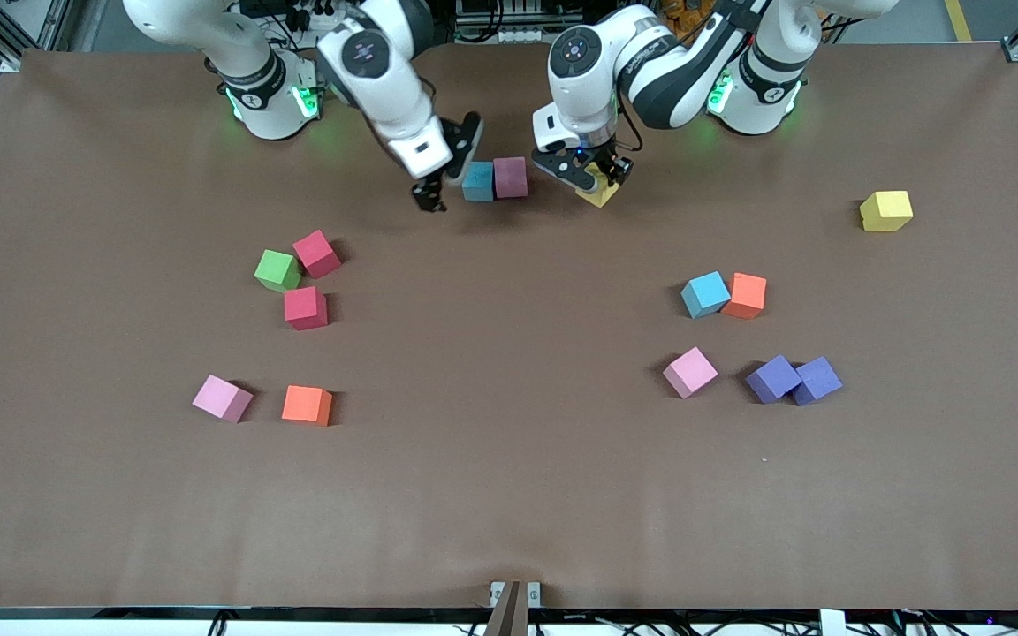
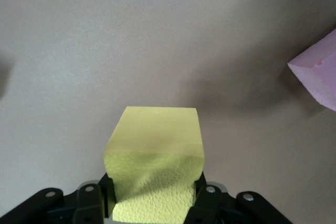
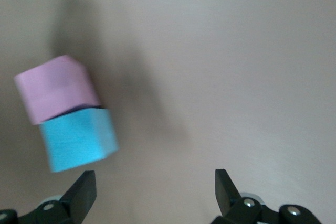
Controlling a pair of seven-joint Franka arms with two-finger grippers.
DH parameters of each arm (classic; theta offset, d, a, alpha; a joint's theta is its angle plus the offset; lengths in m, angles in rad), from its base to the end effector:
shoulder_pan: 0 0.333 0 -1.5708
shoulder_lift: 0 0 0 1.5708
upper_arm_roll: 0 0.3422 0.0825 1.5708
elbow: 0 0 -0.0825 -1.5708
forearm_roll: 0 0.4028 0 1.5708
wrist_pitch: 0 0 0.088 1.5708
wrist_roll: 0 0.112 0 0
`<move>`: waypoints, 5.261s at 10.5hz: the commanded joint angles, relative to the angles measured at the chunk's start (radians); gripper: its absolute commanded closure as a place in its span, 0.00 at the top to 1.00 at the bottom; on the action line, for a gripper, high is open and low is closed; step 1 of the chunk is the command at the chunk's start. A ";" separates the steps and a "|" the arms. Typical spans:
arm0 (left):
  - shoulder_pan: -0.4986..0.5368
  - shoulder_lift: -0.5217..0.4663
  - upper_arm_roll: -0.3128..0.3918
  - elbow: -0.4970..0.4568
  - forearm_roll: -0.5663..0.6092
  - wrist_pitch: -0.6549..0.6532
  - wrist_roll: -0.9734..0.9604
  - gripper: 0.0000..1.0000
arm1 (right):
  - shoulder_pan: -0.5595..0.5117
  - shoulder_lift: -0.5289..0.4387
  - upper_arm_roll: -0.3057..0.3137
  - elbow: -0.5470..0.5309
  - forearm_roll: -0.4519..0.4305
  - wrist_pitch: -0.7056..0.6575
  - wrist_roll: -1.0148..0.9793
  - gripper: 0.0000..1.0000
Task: Form number 2 with 11 blocks
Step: 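Place yellow beside pink with the left gripper while the right gripper grasps red, then carry the red cube with the right gripper while the left gripper reaches cyan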
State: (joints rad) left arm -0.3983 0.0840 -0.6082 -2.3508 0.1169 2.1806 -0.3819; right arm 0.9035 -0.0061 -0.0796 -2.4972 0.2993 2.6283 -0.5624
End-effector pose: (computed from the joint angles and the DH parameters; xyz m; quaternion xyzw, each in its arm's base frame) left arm 0.2668 -0.4147 0.2912 -0.9314 0.3437 0.0782 0.0907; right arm 0.3387 0.3565 0.3056 -0.8384 -0.5345 -0.0564 0.0903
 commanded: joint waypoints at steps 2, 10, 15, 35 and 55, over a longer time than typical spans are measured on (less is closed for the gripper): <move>0.006 0.008 -0.050 0.021 0.102 0.002 0.090 0.35 | -0.058 0.018 -0.242 0.050 0.006 -0.028 -0.001 1.00; -0.042 0.092 -0.056 0.016 0.161 0.214 0.237 0.32 | -0.423 0.153 -0.243 0.248 0.018 -0.292 0.064 1.00; -0.059 0.111 -0.058 0.016 0.165 0.214 0.429 0.31 | -0.364 0.253 -0.241 0.281 0.020 -0.236 0.430 1.00; -0.218 0.273 0.034 0.119 0.164 0.153 0.518 0.28 | -0.339 0.362 -0.227 0.202 0.027 -0.091 0.455 0.40; -0.237 0.323 0.054 0.154 0.174 0.153 0.531 0.30 | -0.083 0.403 -0.143 0.445 0.225 -0.123 0.874 0.32</move>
State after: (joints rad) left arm -0.6218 0.3921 -0.5660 -2.2233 0.2593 2.3516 0.1368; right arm 0.8133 0.3789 -0.2160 -2.0749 0.4977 2.5048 0.2815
